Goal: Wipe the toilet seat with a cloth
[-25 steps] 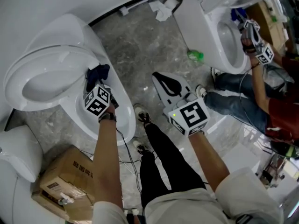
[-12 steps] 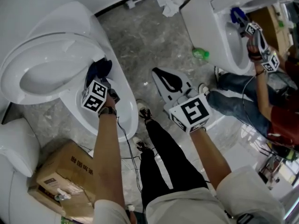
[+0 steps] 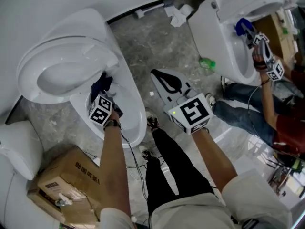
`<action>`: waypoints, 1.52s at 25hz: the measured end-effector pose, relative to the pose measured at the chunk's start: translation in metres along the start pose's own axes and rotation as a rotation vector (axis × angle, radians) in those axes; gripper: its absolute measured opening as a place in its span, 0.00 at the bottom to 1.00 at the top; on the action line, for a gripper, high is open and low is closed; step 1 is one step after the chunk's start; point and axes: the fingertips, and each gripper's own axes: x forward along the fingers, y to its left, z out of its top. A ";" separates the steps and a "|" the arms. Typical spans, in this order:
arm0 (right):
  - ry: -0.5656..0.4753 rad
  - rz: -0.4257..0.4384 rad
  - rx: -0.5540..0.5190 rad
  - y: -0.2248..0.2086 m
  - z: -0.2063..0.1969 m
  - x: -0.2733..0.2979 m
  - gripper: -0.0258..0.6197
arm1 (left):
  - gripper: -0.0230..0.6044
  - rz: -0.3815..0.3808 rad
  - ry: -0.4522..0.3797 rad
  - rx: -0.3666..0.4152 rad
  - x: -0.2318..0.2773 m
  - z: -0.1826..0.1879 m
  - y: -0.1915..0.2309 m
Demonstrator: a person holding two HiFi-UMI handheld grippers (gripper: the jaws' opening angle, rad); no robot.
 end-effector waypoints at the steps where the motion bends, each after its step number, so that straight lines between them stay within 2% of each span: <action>1: -0.008 0.011 0.003 0.004 0.006 0.002 0.09 | 0.10 0.006 -0.007 0.007 -0.007 0.003 0.003; 4: -0.048 0.058 0.008 0.021 0.030 0.012 0.09 | 0.10 -0.002 -0.040 0.054 -0.031 0.021 0.008; 9: -0.093 0.138 -0.038 0.051 0.075 0.029 0.09 | 0.10 -0.107 -0.124 0.229 -0.080 0.066 -0.007; 13: -0.112 0.212 -0.172 0.079 0.122 0.053 0.09 | 0.10 -0.194 -0.215 0.321 -0.128 0.111 -0.023; 17: -0.074 0.311 -0.209 0.089 0.153 0.079 0.09 | 0.10 -0.320 -0.290 0.289 -0.175 0.150 -0.041; 19: -0.061 0.334 -0.231 0.088 0.165 0.093 0.10 | 0.10 -0.362 -0.324 0.274 -0.196 0.168 -0.048; 23: -0.035 0.368 -0.236 0.091 0.174 0.118 0.21 | 0.10 -0.474 -0.339 0.217 -0.227 0.185 -0.058; 28: 0.037 0.393 -0.362 0.096 0.159 0.139 0.23 | 0.10 -0.458 -0.330 0.284 -0.244 0.191 -0.057; 34: 0.116 0.424 -0.533 0.107 0.149 0.157 0.24 | 0.10 -0.425 -0.307 0.291 -0.247 0.188 -0.037; 38: 0.154 0.414 -0.607 0.109 0.143 0.164 0.24 | 0.10 -0.409 -0.306 0.301 -0.252 0.187 -0.031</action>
